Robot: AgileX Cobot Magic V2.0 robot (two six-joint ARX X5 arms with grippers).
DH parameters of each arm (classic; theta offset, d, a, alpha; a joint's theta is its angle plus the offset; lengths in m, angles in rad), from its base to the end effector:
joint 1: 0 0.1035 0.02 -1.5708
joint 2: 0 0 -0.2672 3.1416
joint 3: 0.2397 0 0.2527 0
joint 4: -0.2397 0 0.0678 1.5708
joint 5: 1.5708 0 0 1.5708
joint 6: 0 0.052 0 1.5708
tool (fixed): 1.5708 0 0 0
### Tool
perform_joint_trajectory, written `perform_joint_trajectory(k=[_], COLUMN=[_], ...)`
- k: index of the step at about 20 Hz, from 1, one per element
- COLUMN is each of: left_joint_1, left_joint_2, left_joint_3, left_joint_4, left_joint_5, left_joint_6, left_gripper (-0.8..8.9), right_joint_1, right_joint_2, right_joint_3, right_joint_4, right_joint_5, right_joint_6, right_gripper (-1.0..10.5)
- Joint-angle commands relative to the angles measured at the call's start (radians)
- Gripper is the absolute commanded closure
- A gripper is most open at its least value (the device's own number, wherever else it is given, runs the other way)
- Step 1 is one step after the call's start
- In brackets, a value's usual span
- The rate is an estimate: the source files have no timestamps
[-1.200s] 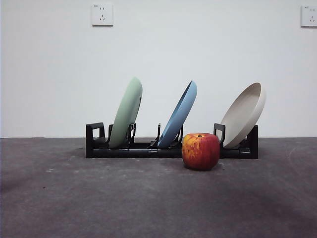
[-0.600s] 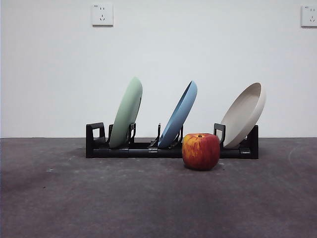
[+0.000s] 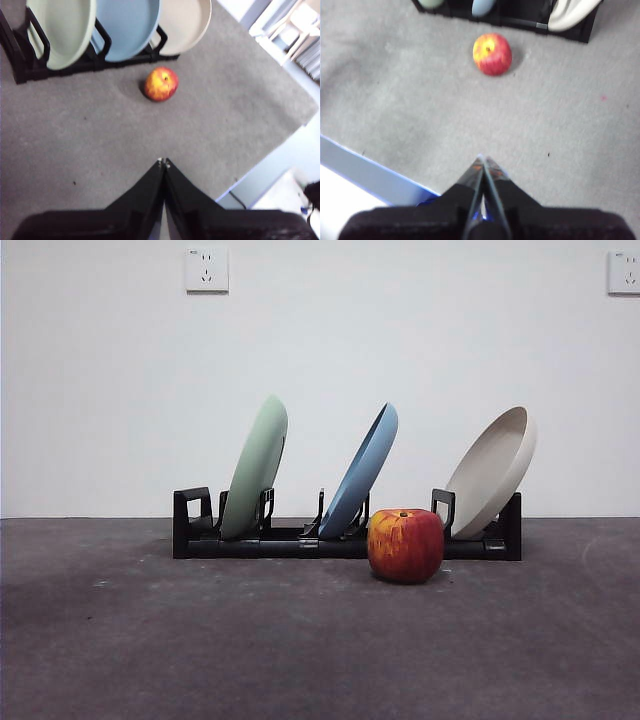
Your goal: Take the green plate from the plate rack,put the plate on the table,take the apple from the table,put the apple in the plate
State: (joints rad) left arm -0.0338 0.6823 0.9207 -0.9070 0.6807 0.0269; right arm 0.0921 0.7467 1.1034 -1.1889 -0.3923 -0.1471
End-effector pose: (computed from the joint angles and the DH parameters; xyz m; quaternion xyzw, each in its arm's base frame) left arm 0.1207 -0.0368 0.3212 -0.0924 0.3066 -0.3345 0.8863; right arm 0.1087 0.0300 0.3413 -0.0050 0.3824 0.2481 0.8900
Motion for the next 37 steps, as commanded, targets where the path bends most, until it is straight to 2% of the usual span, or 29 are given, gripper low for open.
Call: perform_joint_trajectory(k=[1, 4, 5, 6, 7, 8, 19, 23, 26, 28, 30, 37], left_joint_1=[0.001, 0.001, 0.001, 0.001, 0.001, 0.001, -0.001, -0.057, -0.141, -0.192, -0.231, -0.272], left_joint_2=[0.0, 0.0, 0.0, 0.001, 0.003, 0.003, 0.058, 0.144, 0.261, 0.362, 0.488, 0.921], left_joint_3=[0.005, 0.005, 0.005, 0.005, 0.005, 0.005, 0.016, 0.05, 0.096, 0.144, 0.206, 0.443], left_joint_4=[-0.018, -0.014, -0.017, -0.024, -0.027, -0.028, 0.038, 0.167, 0.336, 0.407, 0.47, 0.638], left_joint_5=[0.003, 0.003, 0.003, 0.004, 0.003, 0.003, 0.004, 0.001, -0.058, -0.126, -0.14, -0.251], left_joint_6=[0.064, 0.063, 0.042, 0.023, 0.023, 0.023, 0.0, -0.036, -0.088, -0.088, -0.088, -0.079], left_gripper=[8.21, 8.09, 7.34, 5.17, 2.34, 0.92, 0.9, 0.9, 0.9, 0.9, 0.9, 0.91], right_joint_1=[0.002, 0.002, 0.002, 0.002, 0.002, 0.002, 0.002, 0.002, 0.002, 0.002, 0.002, 0.002], right_joint_2=[-0.001, 0.0, 0.0, 0.0, 0.0, 0.0, 0.006, 0.022, 0.038, 0.045, 0.048, 0.05], right_joint_3=[0.001, 0.001, 0.001, 0.001, 0.001, 0.001, 0.001, 0.001, 0.001, 0.001, 0.001, 0.001], right_joint_4=[-0.001, 0.002, 0.004, 0.005, 0.005, 0.005, 0.005, 0.006, 0.006, 0.006, 0.006, 0.006], right_joint_5=[-0.002, 0.001, 0.001, 0.001, 0.001, 0.001, 0.0, 0.0, -0.001, -0.002, -0.002, -0.002], right_joint_6=[-0.012, -0.011, -0.011, -0.011, -0.011, -0.011, -0.007, -0.007, -0.006, -0.003, 0.0, 0.0], right_gripper=[9.6, 9.2, 8.1, 6.0, 3.8, 2.8, 2.9, 2.9, 2.9, 2.9, 2.9, 2.9])
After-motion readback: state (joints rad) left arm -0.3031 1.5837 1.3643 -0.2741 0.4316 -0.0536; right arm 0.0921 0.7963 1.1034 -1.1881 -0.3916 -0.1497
